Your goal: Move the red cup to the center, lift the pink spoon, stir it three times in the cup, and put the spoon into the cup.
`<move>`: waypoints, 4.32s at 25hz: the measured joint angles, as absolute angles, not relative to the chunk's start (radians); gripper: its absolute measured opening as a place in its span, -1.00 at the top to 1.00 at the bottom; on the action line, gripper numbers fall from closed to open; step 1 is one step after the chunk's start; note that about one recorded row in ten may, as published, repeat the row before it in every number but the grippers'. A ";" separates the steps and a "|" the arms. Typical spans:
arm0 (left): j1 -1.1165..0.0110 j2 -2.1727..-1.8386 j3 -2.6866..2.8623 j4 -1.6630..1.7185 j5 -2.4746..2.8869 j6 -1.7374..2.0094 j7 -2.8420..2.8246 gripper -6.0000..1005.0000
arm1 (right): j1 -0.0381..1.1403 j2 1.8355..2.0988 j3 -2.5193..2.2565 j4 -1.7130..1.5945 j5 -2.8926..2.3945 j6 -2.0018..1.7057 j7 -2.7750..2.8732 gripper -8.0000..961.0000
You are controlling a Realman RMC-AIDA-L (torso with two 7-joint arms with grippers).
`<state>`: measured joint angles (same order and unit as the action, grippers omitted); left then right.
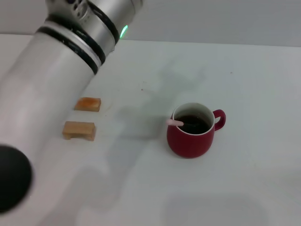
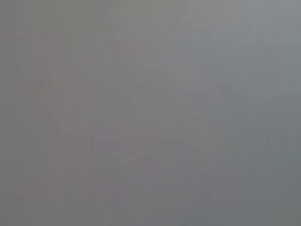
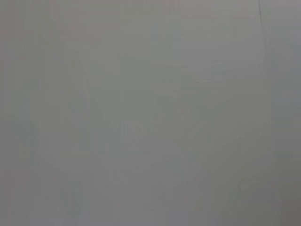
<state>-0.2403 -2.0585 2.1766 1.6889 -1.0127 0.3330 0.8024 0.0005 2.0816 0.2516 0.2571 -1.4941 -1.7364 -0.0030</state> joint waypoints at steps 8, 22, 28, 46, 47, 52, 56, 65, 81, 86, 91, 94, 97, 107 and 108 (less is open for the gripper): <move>-0.284 -2.060 2.165 1.322 -0.546 0.883 0.246 -0.55 | 0.001 2.082 0.249 0.257 -1.495 -1.739 -0.003 0.98; -0.341 -2.067 1.919 0.438 -0.519 1.205 -0.024 -0.54 | -0.025 2.083 0.248 0.252 -1.496 -1.794 -0.003 0.98; -0.302 -2.068 1.893 0.345 -0.519 1.248 -0.022 -0.54 | -0.011 2.083 0.222 0.250 -1.497 -1.809 -0.010 0.97; -0.284 -2.071 1.889 0.272 -0.517 1.213 -0.033 -0.55 | 0.007 2.083 0.237 0.236 -1.487 -1.826 -0.013 0.96; -0.284 -2.071 1.889 0.271 -0.517 1.212 -0.032 -0.55 | 0.006 2.084 0.238 0.241 -1.487 -1.827 -0.010 0.96; -0.286 -2.069 1.883 0.262 -0.517 1.208 -0.036 -0.55 | -0.002 2.086 0.238 0.258 -1.476 -1.833 -0.008 0.73; -0.297 -2.068 1.882 0.257 -0.517 1.173 -0.036 -0.55 | -0.002 2.087 0.238 0.264 -1.472 -1.833 -0.008 0.44; -0.306 -2.070 1.880 0.256 -0.517 1.152 -0.029 -0.55 | 0.006 2.087 0.228 0.274 -1.471 -1.865 -0.012 -0.33; -0.319 -2.068 1.879 0.247 -0.517 1.143 -0.026 -0.55 | 0.013 2.088 0.227 0.287 -1.477 -1.878 -0.014 -0.34; -0.329 -2.068 1.876 0.245 -0.517 1.134 -0.025 -0.55 | 0.016 2.088 0.227 0.289 -1.479 -1.882 -0.014 -0.34; -0.331 -2.068 1.866 0.245 -0.517 1.132 -0.024 -0.55 | 0.019 2.088 0.227 0.288 -1.480 -1.882 -0.014 -0.34; -0.331 -2.068 1.865 0.243 -0.517 1.132 -0.024 -0.55 | 0.021 2.088 0.227 0.288 -1.480 -1.882 -0.014 -0.34; -0.331 -2.069 1.865 0.236 -0.517 1.132 -0.024 -0.55 | 0.024 2.088 0.227 0.288 -1.480 -1.884 -0.014 -0.34; -0.328 -2.066 1.851 0.231 -0.517 1.132 -0.023 -0.55 | 0.025 2.088 0.225 0.291 -1.481 -1.927 -0.014 -0.34; -0.329 -2.066 1.851 0.229 -0.517 1.132 -0.023 -0.55 | 0.023 2.088 0.226 0.295 -1.480 -1.937 -0.014 -0.34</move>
